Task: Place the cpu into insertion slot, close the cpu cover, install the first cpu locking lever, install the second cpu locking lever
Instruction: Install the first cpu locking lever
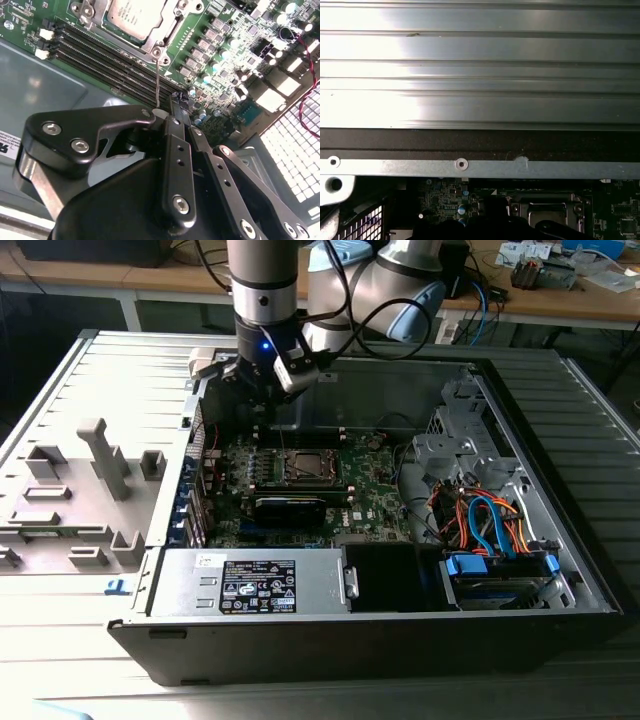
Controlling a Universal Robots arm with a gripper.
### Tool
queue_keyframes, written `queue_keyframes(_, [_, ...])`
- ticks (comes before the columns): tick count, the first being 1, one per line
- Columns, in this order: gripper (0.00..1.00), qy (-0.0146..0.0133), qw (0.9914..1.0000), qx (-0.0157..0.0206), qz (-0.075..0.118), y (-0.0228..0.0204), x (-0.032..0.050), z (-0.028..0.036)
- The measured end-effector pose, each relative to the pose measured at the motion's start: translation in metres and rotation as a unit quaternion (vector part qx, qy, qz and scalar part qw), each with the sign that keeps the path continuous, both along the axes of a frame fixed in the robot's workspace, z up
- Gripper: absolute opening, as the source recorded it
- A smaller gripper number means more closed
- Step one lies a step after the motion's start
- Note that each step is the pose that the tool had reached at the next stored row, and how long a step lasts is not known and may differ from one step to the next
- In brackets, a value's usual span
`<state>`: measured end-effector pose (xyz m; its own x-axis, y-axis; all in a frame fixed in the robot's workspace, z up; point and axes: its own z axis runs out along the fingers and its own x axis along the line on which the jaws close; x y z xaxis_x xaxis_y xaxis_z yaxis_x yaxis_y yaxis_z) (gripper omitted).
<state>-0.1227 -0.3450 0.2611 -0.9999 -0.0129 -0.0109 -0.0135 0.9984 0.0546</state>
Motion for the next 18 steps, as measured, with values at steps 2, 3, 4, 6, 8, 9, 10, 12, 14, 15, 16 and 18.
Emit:
queue_keyframes(2, [0.11,0.0,1.0,0.0,0.0,0.0,0.0004,0.0])
queue_keyframes(3, [0.11,0.0,1.0,0.0,0.0,0.0,0.0007,-0.0001])
queue_keyframes(4, [0.11,0.0,1.0,0.0,0.0,0.0,0.0009,-0.0001])
queue_keyframes(6, [0.11,0.0,1.0,0.0,0.0,0.0,0.0015,-0.0002])
queue_keyframes(8, [0.11,0.0,1.0,0.0,0.0,0.0,0.002,-0.0002])
queue_keyframes(9, [0.11,0.0,1.0,0.0,0.0,0.0,0.0023,-0.0002])
queue_keyframes(10, [0.11,0.0,1.0,0.0,0.0,0.0,0.0025,-0.0002])
queue_keyframes(12, [0.11,0.0,1.0,0.0,0.0,0.0,0.0029,-0.0002])
queue_keyframes(14, [0.11,0.0,1.0,0.0,0.0,0.0,0.0034,-0.0003])
queue_keyframes(15, [0.11,0.0,1.0,0.0,0.0,0.0,0.0037,-0.0003])
queue_keyframes(16, [0.11,0.0,1.0,0.0,0.0,0.0,0.0039,-0.0003])
queue_keyframes(18, [0.11,0.0,1.0,0.0,0.0,0.0,0.0042,-0.0004])
